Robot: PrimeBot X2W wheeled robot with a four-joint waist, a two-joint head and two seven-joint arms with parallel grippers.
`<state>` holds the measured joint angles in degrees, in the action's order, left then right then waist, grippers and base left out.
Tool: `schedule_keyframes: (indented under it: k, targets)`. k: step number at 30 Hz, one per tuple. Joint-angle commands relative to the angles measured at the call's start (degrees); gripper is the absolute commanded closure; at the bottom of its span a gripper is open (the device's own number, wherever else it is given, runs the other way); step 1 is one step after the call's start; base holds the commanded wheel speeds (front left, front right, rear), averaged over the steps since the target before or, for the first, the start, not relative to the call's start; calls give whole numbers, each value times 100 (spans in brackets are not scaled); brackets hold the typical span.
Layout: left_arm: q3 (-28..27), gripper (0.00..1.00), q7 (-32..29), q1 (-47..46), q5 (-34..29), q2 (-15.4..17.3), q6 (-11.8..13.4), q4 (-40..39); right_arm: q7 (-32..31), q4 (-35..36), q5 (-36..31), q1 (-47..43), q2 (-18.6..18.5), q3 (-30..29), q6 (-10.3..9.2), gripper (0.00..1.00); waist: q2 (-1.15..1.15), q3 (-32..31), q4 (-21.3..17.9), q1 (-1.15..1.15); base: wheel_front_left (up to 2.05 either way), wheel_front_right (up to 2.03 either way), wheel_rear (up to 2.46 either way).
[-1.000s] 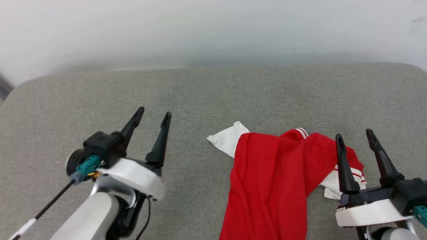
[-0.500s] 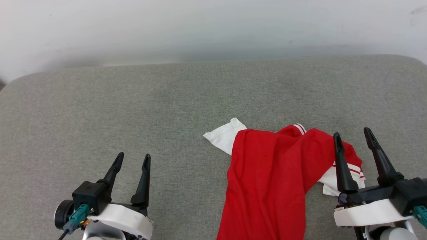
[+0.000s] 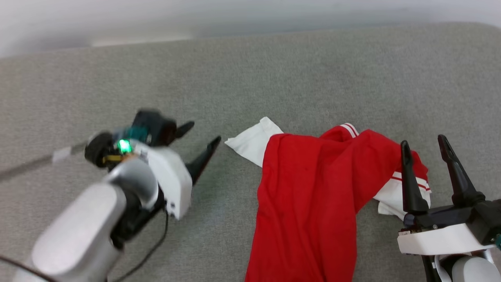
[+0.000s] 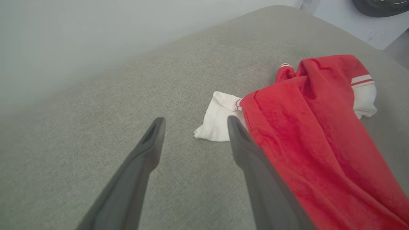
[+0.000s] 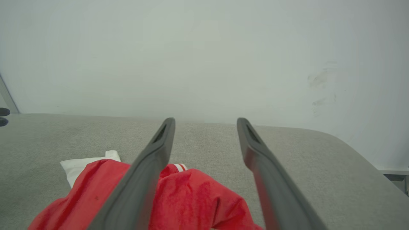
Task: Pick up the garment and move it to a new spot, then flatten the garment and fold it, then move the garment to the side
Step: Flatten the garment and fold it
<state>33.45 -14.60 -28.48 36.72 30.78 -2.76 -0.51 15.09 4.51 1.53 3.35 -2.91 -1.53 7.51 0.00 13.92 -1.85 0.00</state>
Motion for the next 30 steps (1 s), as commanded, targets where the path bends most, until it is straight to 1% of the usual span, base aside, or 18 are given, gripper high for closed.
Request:
schedule_keyframes:
  k: [1, 2, 5, 8, 10, 12, 14, 19, 22, 23, 24, 25, 28, 30]
  targets:
    - [85, 0, -454, -334, 173, 49, -120, 70, 10, 24, 33, 85, 4, -3, -4, 0, 0, 217, -124, 0, 0, 0, 0]
    - [157, 0, -817, -544, 312, 45, -202, 129, 10, 26, 46, 112, 4, -1, -4, 0, 0, 272, -156, 0, 0, 0, 0]
    - [297, 0, -1747, -1141, 650, 60, -311, 390, 10, 35, 87, 187, 5, 50, -4, 0, 0, 431, -269, 0, 0, 0, 0]
    - [442, 0, -2502, -1516, 976, -26, -353, 722, 11, 34, 94, 257, 4, 73, -4, 0, 0, 570, -388, 0, 0, 0, 0]
    - [527, 0, -2855, -1720, 1072, -40, -369, 892, 11, 45, 130, 296, 4, 74, -4, 0, 0, 650, -469, 0, 0, 0, 0]
    - [608, 0, -3048, -1894, 1073, -40, -384, 1047, 11, 27, 137, 276, 4, 54, -4, 0, 0, 722, -540, 0, 0, 0, 0]
    - [680, 0, -3121, -1990, 1084, -107, -404, 1197, 10, 14, 138, 295, 4, 38, -4, 0, 0, 789, -593, 0, 0, 0, 0]
    - [813, 0, -3026, -2153, 1003, -267, -420, 1660, 10, -3, 168, 362, 4, 79, -4, 0, 0, 900, -698, 0, 0, 0, 0]
    - [1007, 0, -2969, -2153, 920, -311, -436, 1891, 10, -3, 179, 375, 4, 81, -4, 0, 0, 939, -725, 0, 0, 0, 0]
    - [1067, 51, -2960, -2143, 902, -304, -446, 1949, 11, -1, 177, 369, 4, 76, -4, 0, 0, 946, -726, 0, 0, 0, 0]
    - [1125, 84, -2920, -2137, 889, -280, -454, 2006, 11, 2, 172, 364, 4, 69, -4, 0, 0, 951, -724, 0, 0, 0, 0]
    - [1192, 100, -2881, -2130, 876, -246, -457, 2037, 11, 3, 165, 361, 4, 57, -4, 0, 0, 949, -716, 0, 0, 0, 0]
    - [1299, 100, -2527, -2170, 775, -136, -460, 2030, 11, -26, 123, 334, 4, 5, -4, 0, 0, 896, -644, 0, 0, 0, 0]
    - [1346, 100, -2159, -2243, 701, -42, -459, 1972, 10, -45, 83, 323, 4, 8, -4, 0, 0, 823, -582, 0, 0, 0, 0]
